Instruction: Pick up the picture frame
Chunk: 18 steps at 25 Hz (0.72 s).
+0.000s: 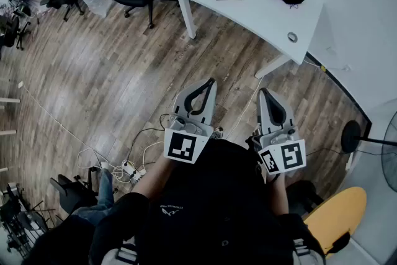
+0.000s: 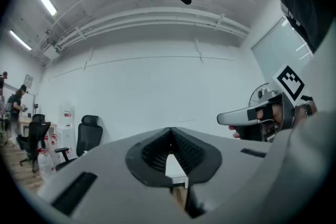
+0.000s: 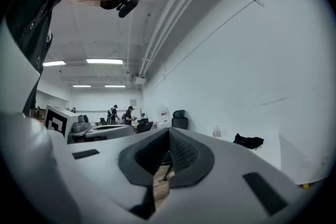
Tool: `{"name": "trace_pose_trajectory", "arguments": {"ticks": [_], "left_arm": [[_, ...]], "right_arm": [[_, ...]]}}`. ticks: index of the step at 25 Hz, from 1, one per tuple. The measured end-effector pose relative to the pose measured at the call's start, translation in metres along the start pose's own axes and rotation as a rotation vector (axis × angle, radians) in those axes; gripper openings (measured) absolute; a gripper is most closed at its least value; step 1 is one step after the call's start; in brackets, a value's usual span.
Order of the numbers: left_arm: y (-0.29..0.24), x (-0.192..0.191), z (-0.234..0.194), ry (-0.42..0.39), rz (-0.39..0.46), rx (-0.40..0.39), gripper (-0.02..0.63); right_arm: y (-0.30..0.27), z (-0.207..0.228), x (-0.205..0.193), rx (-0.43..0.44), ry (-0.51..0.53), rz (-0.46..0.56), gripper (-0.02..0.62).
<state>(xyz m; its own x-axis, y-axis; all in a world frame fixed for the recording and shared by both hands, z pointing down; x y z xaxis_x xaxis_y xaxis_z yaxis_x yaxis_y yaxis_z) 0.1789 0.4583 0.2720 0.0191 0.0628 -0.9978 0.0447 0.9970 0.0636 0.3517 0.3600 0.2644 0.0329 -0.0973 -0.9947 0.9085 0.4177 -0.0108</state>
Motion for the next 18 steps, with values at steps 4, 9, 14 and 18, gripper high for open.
{"name": "trace_pose_trajectory", "arguments": {"ticks": [4,9,14,18], "left_arm": [[0.007,0.009,0.009,0.0,0.007,0.022,0.008],[0.023,0.012,0.004,0.011,-0.02,0.051,0.008],[0.038,0.003,0.005,0.023,-0.044,0.038,0.008],[0.041,0.005,0.006,0.018,-0.027,0.028,0.008]], "right_arm": [[0.009,0.002,0.009,-0.001,0.003,0.012,-0.002],[0.017,-0.011,0.008,0.018,-0.015,-0.017,-0.002],[0.018,-0.025,-0.004,0.011,-0.022,-0.039,-0.002],[0.019,-0.033,-0.002,0.019,-0.003,-0.031,-0.002]]}}
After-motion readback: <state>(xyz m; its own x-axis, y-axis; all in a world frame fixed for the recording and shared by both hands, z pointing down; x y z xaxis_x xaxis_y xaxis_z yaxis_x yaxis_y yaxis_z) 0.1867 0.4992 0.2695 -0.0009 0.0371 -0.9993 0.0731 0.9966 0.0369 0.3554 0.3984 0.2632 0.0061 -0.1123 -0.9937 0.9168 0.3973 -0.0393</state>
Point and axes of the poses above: the fingertips, and each gripper's own axes: y backward along the fingers, z to its right, x out of its top, the point moved 8 cm from there along y, backward along the fingers, and after that the axes turned 1 degree about y, right-handed, at the moved point
